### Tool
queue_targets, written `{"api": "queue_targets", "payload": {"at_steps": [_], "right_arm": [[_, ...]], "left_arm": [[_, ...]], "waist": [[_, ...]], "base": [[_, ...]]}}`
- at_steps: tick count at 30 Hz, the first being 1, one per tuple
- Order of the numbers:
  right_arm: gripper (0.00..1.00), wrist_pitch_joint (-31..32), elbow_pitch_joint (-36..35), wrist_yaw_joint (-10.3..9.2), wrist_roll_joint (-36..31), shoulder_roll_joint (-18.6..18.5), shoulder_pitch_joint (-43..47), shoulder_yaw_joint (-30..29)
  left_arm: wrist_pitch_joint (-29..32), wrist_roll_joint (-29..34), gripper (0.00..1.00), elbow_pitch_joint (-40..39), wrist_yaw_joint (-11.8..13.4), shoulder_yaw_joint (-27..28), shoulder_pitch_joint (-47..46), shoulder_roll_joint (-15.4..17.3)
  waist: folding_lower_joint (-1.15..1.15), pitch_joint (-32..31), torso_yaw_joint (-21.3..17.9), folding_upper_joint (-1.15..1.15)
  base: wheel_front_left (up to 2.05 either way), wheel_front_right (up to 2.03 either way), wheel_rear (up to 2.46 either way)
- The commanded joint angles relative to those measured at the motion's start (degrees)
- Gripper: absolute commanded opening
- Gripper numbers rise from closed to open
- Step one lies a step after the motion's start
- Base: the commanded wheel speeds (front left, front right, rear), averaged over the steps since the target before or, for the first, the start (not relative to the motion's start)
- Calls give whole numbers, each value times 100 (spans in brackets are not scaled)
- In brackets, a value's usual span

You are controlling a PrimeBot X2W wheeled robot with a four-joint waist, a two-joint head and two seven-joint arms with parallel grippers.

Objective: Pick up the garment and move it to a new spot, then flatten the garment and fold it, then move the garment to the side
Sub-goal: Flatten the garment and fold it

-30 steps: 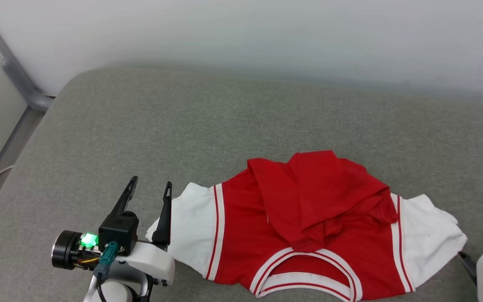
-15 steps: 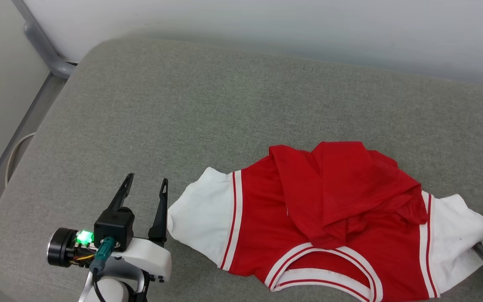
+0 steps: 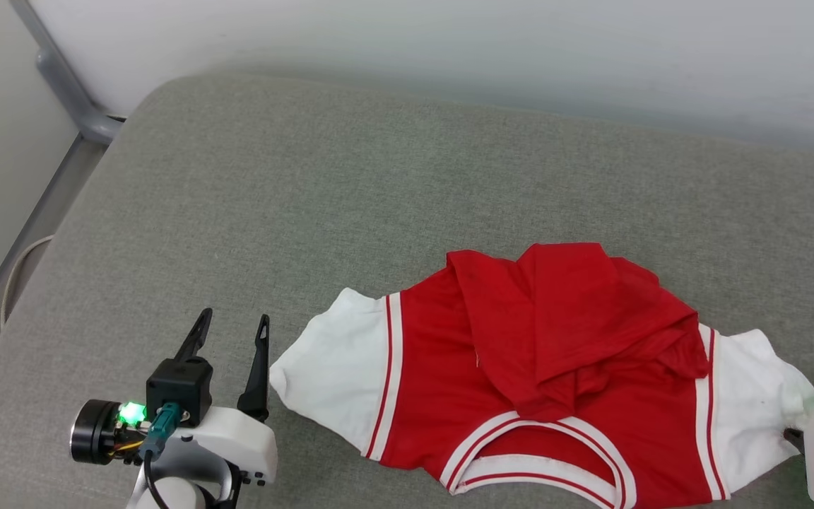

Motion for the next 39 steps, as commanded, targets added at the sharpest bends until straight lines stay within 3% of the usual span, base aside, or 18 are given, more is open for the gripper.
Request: {"api": "queue_targets", "payload": {"at_steps": [1,9,15,18,24,30,39], "right_arm": [[0,33,176,-11,14,45,345,-30],[0,-136,-285,-10,83,82,634,-644],[0,-74,-693,-10,-25,200,676,-818],[0,-25,-840,-10,-82,285,675,-842],[0,20,-985,-10,-179,434,546,-854],[0,-12,-1019,-10,-232,488,417,-833],[0,5,-1098,-10,-141,537,343,-856]], "left_arm": [[42,-32,100,15,-19,-6,58,35],[995,-370,100,23,-326,-75,257,249],[2623,-737,100,-408,-621,-269,372,495],[3464,-855,100,-825,-628,-348,448,627],[4694,-655,100,-1359,-370,-450,485,948],[5049,-405,100,-1439,-134,-498,429,1037],[5071,-474,100,-1063,-145,-566,282,967]], "waist": [[0,-96,-98,0],[0,-275,-508,0],[0,-191,-770,0],[0,-116,-866,0],[0,35,-1024,0],[0,184,-1143,0],[0,408,-1185,0]], "base": [[0,0,0],[0,0,0],[0,0,0],[0,0,0],[0,0,0],[0,0,0],[0,0,0]]}}
